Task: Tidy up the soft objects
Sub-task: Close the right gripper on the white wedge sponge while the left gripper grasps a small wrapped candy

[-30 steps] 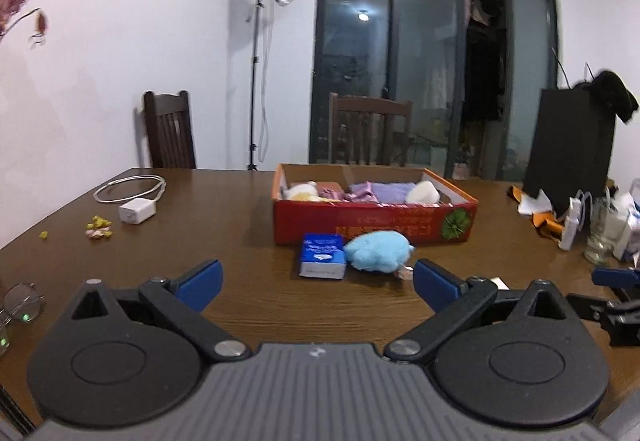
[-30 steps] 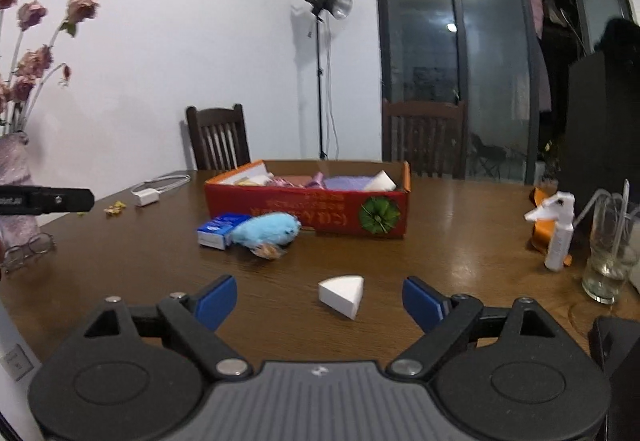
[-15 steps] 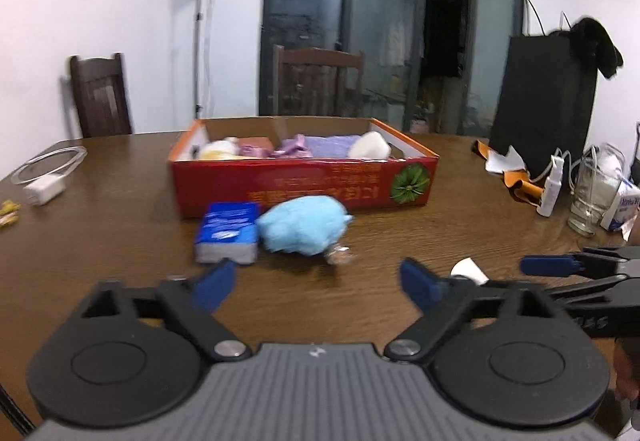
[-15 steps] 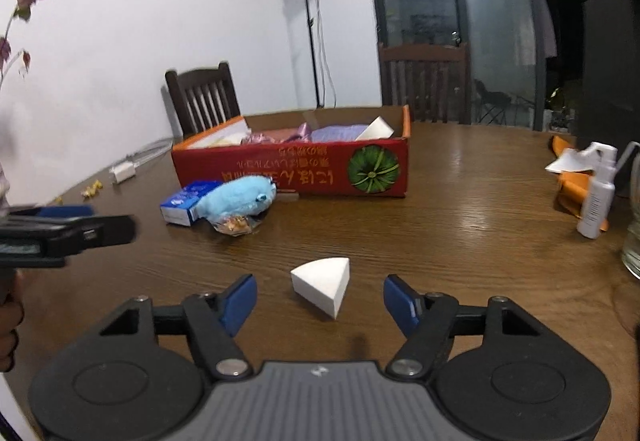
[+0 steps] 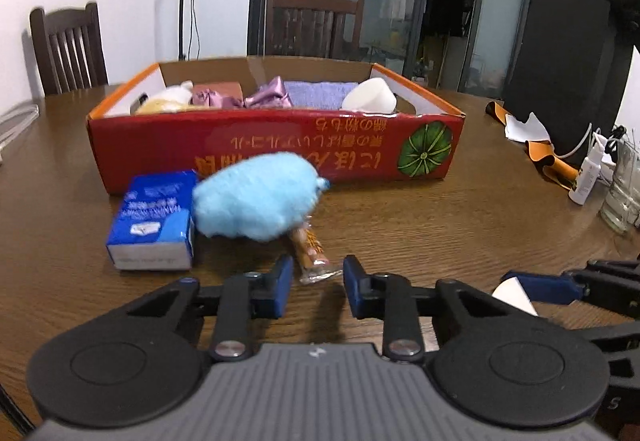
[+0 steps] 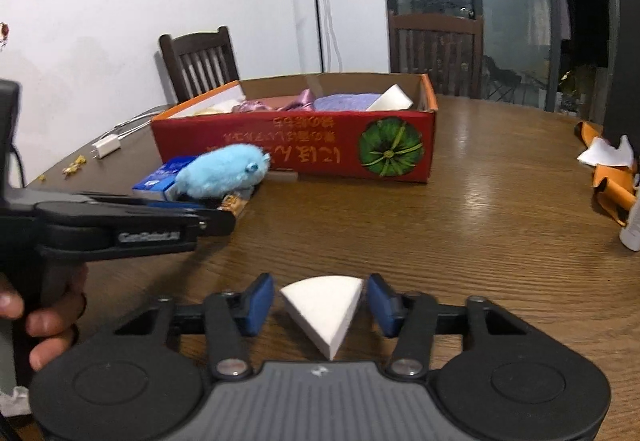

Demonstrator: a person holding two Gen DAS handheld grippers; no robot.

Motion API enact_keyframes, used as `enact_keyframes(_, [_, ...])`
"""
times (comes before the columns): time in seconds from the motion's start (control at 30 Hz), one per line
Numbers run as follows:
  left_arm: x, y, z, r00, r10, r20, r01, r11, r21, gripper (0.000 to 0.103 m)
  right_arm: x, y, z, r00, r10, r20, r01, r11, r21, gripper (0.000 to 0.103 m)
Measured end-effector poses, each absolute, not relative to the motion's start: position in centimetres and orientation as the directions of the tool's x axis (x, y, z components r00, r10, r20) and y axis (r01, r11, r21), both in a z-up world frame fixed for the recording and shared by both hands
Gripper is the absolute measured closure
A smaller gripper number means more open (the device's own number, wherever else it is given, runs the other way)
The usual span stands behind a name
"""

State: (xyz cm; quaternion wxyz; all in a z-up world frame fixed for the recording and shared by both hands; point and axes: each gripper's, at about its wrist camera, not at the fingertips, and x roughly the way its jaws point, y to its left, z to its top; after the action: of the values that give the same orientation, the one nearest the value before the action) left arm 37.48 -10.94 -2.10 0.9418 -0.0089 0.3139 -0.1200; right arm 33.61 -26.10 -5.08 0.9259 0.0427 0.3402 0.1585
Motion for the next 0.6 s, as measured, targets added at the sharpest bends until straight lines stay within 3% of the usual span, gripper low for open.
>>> enact_keyframes(0.27, [35.6,-11.2,-1.3,0.779,-0.237,-0.581,0.255,0.966,-0.053,0.082,32.7,-26.4,-5.0,0.72,0.326,-0.613,-0.259,0.945,0.198,0.068])
enact_keyframes(0.47, [29.0,-9.6,-0.4,0.717,-0.34,-0.608,0.346,0.931,-0.113,0.082,29.7,-26.3,-4.5,0.719,0.334,-0.609,-0.276,0.942,0.191,0.068])
enact_keyframes(0.6, [25.7,-7.8,-0.4,0.712,-0.359,-0.604,0.341,0.928,-0.149,0.077,27.5,-26.3,-4.2,0.71,0.355,-0.609,-0.294,0.934,0.202,0.068])
